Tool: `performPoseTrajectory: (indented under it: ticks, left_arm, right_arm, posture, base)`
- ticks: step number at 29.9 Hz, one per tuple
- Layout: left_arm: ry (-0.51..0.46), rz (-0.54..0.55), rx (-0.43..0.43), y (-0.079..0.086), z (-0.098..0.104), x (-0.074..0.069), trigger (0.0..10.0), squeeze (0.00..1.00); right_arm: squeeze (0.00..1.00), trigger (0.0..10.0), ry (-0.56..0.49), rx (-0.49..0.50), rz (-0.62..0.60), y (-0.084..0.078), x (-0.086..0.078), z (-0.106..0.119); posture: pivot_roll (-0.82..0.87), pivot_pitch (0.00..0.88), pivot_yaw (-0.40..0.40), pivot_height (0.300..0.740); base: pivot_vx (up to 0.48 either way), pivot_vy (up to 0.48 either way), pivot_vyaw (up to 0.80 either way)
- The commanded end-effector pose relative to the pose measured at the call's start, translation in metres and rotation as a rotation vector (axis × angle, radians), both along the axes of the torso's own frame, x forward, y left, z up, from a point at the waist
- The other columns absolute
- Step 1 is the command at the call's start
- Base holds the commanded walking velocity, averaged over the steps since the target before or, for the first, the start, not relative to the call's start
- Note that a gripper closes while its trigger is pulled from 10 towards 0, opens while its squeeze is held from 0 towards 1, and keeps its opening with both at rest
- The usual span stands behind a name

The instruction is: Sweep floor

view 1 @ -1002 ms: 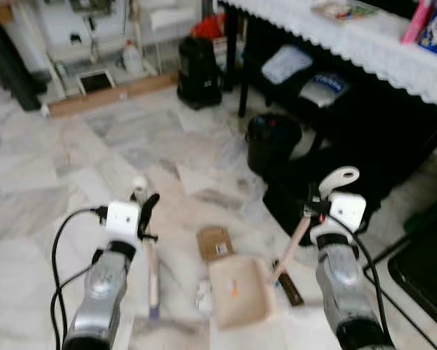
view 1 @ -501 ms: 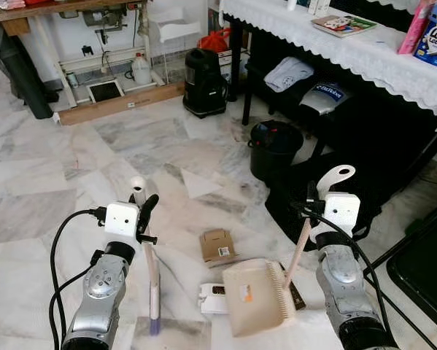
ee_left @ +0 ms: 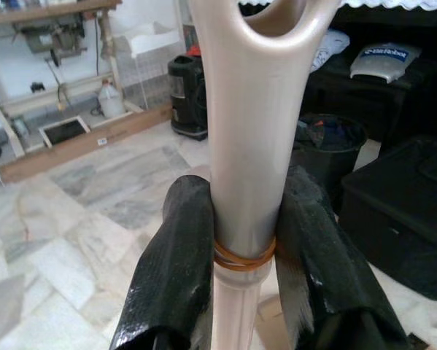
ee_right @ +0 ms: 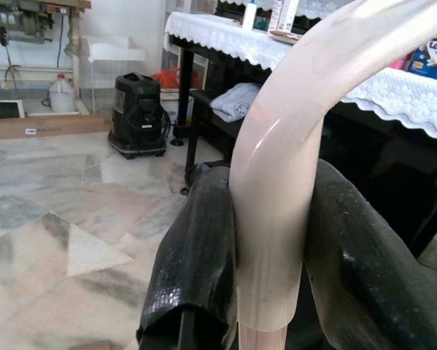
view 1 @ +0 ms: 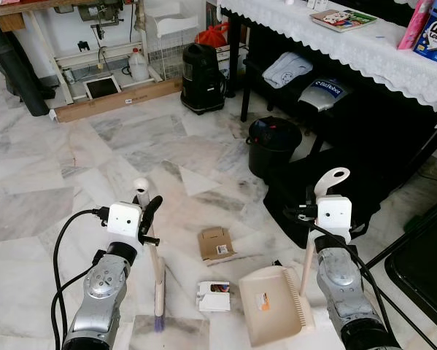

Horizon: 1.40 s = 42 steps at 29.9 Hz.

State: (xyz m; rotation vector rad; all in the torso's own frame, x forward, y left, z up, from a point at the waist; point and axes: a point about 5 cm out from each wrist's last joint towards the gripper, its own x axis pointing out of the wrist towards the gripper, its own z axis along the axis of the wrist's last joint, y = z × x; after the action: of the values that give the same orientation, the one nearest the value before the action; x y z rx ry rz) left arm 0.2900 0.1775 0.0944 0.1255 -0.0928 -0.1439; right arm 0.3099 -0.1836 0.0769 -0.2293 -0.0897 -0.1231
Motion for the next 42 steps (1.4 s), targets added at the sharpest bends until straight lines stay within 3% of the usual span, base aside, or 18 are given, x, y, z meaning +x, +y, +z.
performPoseTrajectory:
  ticks: [1,19,27,42]
  left_arm:
    - [-0.004,-0.004,-0.029,0.0,0.004,0.003,10.0,0.0]
    - [0.014,0.02,-0.102,0.006,0.006,0.008,10.0,0.0]
    - [0.069,0.017,-0.178,0.009,0.001,0.01,10.0,0.0]
    - [0.102,-0.021,-0.191,0.012,0.0,0.013,10.0,0.0]
  right_arm:
    - [0.0,10.0,-0.019,-0.016,0.001,0.0,-0.001,0.001]
    - [0.0,10.0,0.004,-0.012,-0.038,0.0,0.006,-0.005]
    - [0.0,10.0,-0.011,-0.02,-0.05,0.0,0.009,-0.003]
    - [0.0,10.0,0.004,-0.019,-0.036,0.009,0.011,-0.007]
  posture:
    - [0.01,0.083,-0.009,0.74]
    - [0.01,0.098,-0.005,0.74]
    - [0.01,0.103,-0.004,0.74]
    - [0.03,0.118,0.008,0.74]
  base:
    - [0.0,0.0,0.0]
    - [0.0,0.0,0.0]
    - [0.0,0.0,0.0]
    - [0.0,0.0,0.0]
